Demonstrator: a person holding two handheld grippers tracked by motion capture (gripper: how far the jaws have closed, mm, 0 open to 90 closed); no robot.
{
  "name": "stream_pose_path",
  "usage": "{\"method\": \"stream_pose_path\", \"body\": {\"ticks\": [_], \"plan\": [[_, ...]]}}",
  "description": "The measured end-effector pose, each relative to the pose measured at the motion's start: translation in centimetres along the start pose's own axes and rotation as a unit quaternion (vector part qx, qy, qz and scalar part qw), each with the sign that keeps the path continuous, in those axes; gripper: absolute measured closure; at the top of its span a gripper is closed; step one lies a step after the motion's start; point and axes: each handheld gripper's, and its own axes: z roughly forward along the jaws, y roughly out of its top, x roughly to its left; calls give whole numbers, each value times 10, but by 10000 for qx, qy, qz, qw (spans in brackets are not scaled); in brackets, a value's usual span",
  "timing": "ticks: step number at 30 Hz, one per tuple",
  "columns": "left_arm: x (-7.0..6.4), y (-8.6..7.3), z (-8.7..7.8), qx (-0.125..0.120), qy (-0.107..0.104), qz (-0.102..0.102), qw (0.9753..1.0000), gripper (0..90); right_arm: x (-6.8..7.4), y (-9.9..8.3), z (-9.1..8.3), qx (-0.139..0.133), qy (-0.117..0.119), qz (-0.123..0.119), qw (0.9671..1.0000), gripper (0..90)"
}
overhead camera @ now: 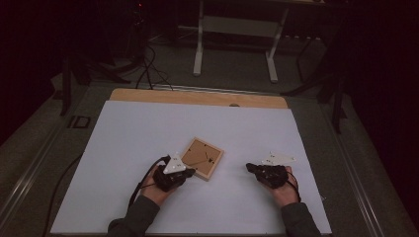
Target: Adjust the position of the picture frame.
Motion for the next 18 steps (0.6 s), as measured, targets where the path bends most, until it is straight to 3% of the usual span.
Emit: {"method": "stream_pose_path", "body": {"ticks": [4,10,15,18], "plan": [[19,-1,-7,-135,258,-249,9993,900,4,3,5,19,21,-36,10000,876],[41,-2,-4,-139,513,-514,9973,900,8,9,9,-99,24,14,9999,872],[51,-4,1,-98,539,-637,9965,900,10,14,14,-249,64,177,9995,873],[53,-4,5,-72,555,-644,9964,900,15,19,21,-249,114,135,9995,874]]}}
